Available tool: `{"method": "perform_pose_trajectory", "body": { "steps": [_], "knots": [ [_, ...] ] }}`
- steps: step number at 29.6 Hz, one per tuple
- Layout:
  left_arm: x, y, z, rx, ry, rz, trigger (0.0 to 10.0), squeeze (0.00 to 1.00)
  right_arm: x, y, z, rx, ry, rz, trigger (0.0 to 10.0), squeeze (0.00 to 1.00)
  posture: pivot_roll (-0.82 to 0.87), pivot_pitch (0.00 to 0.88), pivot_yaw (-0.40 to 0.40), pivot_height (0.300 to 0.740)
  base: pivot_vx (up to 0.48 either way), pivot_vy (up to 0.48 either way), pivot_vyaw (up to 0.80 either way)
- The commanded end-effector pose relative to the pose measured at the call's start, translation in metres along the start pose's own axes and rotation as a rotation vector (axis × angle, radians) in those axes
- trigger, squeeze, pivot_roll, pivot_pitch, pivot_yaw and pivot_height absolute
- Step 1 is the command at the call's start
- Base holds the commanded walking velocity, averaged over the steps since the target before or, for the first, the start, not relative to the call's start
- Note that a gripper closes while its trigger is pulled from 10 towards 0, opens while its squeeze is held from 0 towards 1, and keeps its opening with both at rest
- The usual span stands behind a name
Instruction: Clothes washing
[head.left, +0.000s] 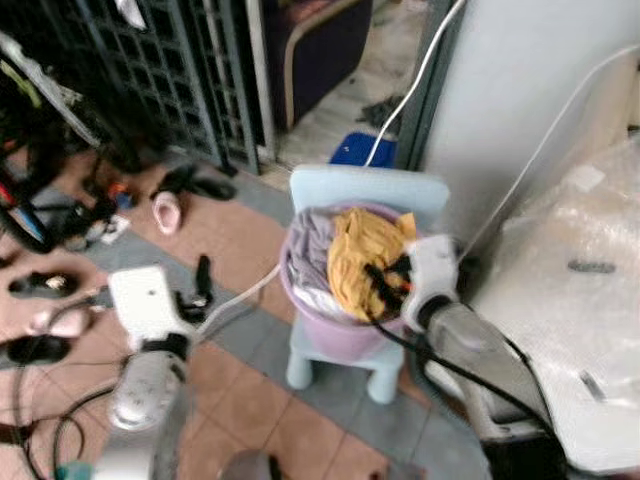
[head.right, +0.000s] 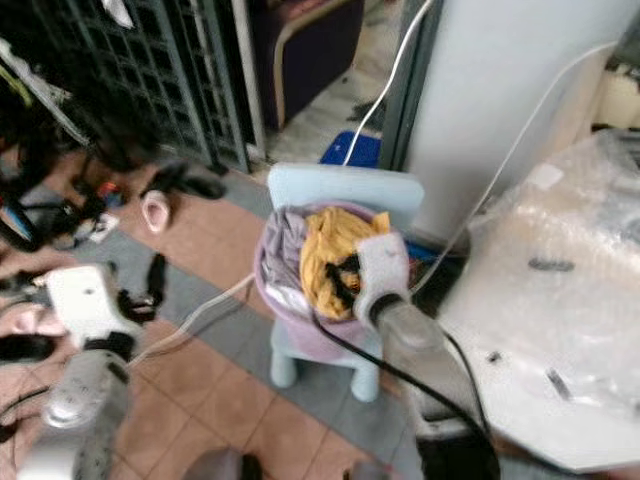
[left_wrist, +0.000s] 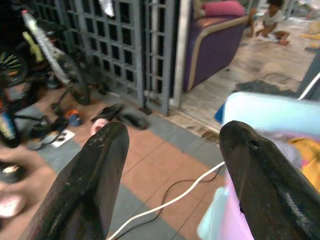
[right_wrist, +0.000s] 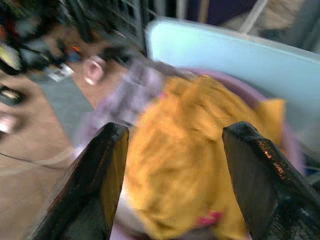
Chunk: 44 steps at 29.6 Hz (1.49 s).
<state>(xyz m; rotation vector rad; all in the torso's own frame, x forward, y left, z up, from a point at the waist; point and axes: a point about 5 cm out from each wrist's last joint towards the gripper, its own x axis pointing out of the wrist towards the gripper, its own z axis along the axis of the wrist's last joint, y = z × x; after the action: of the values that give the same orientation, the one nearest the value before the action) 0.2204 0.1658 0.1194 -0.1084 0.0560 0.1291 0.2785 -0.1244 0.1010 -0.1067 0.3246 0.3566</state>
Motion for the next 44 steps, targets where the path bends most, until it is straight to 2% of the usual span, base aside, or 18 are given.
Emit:
{"method": "perform_pose_trajectory", "body": {
  "steps": [1, 2, 6, 12, 13, 14, 16, 22, 26, 27, 28, 29, 30, 33, 37, 44],
  "knots": [
    [-0.001, -0.005, 0.001, -0.003, 0.0, -0.021, 10.0, 0.0, 0.001, -0.009, -0.008, -0.01, 0.051, -0.041, 10.0, 0.0, 0.02, 0.087, 0.036, 0.74, 0.409, 0.0, 0.0],
    [-0.002, -0.005, 0.0, -0.004, 0.007, -0.016, 10.0, 0.0, 0.004, -0.011, -0.01, -0.007, 0.069, -0.048, 10.0, 1.0, 0.03, 0.09, 0.034, 0.74, 0.379, 0.0, 0.0],
    [-0.005, -0.004, -0.002, 0.004, 0.027, -0.004, 10.0, 0.0, 0.008, -0.016, -0.014, -0.019, 0.105, -0.07, 10.0, 1.0, 0.04, 0.098, 0.026, 0.74, 0.095, 0.0, 0.0],
    [-0.01, 0.0, -0.003, -0.004, 0.039, 0.035, 10.0, 0.0, 0.019, -0.015, -0.027, -0.021, 0.182, -0.034, 10.0, 1.0, 0.07, 0.103, 0.011, 0.74, 0.0, 0.0, 0.0],
    [-0.01, 0.002, -0.002, -0.002, 0.04, 0.05, 10.0, 0.0, 0.024, -0.015, -0.029, -0.026, 0.201, -0.021, 10.0, 0.96, 0.08, 0.105, 0.004, 0.74, 0.0, 0.0, 0.0],
    [-0.01, 0.002, -0.002, -0.002, 0.041, 0.055, 10.0, 0.0, 0.025, -0.015, -0.029, -0.028, 0.207, -0.019, 10.0, 0.96, 0.08, 0.105, 0.004, 0.74, 0.0, 0.0, 0.0],
    [-0.013, 0.002, 0.001, -0.003, 0.041, 0.058, 10.0, 0.0, 0.03, -0.016, -0.032, -0.006, 0.252, -0.007, 10.0, 0.0, 0.1, 0.128, -0.017, 0.74, 0.0, 0.0, 0.0],
    [-0.029, 0.007, -0.001, 0.008, 0.066, 0.083, 10.0, 0.0, 0.04, -0.017, -0.035, 0.019, 0.322, 0.002, 10.0, 0.0, 0.13, 0.168, -0.036, 0.74, 0.0, 0.0, 0.0],
    [-0.037, 0.008, 0.001, 0.013, 0.082, 0.095, 10.0, 0.0, 0.051, -0.009, -0.034, 0.053, 0.339, 0.038, 10.0, 0.0, 0.14, 0.225, -0.039, 0.74, 0.0, 0.0, 0.0],
    [-0.039, 0.009, 0.003, 0.012, 0.083, 0.101, 10.0, 0.0, 0.054, -0.005, -0.034, 0.059, 0.345, 0.052, 4.8, 0.0, 0.15, 0.232, -0.041, 0.74, 0.0, 0.0, 0.0],
    [-0.04, 0.01, 0.004, 0.007, 0.086, 0.106, 10.0, 0.0, 0.056, -0.003, -0.034, 0.067, 0.352, 0.055, 3.8, 0.0, 0.16, 0.238, -0.044, 0.74, 0.0, 0.0, 0.0],
    [-0.043, 0.01, 0.006, 0.002, 0.09, 0.106, 10.0, 0.0, 0.059, 0.0, -0.034, 0.105, 0.365, 0.059, 1.1, 0.0, 0.17, 0.253, -0.046, 0.74, 0.0, 0.0, 0.0],
    [-0.044, 0.01, 0.008, 0.008, 0.091, 0.105, 10.0, 0.0, 0.061, 0.002, -0.033, 0.117, 0.371, 0.06, 0.0, 0.0, 0.17, 0.257, -0.047, 0.74, 0.0, 0.0, 0.0],
    [-0.052, 0.013, 0.011, 0.017, 0.102, 0.114, 10.0, 0.0, 0.065, 0.006, -0.034, 0.131, 0.384, 0.065, 0.0, 0.0, 0.19, 0.283, -0.045, 0.74, 0.0, 0.0, 0.0],
    [-0.062, 0.016, 0.011, 0.029, 0.128, 0.121, 10.0, 0.0, 0.071, 0.01, -0.035, 0.083, 0.376, 0.063, 0.0, 0.0, 0.21, 0.306, -0.044, 0.74, 0.0, 0.0, 0.0],
    [-0.067, 0.018, 0.014, 0.052, 0.139, 0.131, 10.0, 0.0, 0.075, 0.015, -0.033, 0.089, 0.352, 0.05, 0.0, 0.0, 0.22, 0.312, -0.041, 0.74, 0.0, 0.0, 0.0]
  ]
}}
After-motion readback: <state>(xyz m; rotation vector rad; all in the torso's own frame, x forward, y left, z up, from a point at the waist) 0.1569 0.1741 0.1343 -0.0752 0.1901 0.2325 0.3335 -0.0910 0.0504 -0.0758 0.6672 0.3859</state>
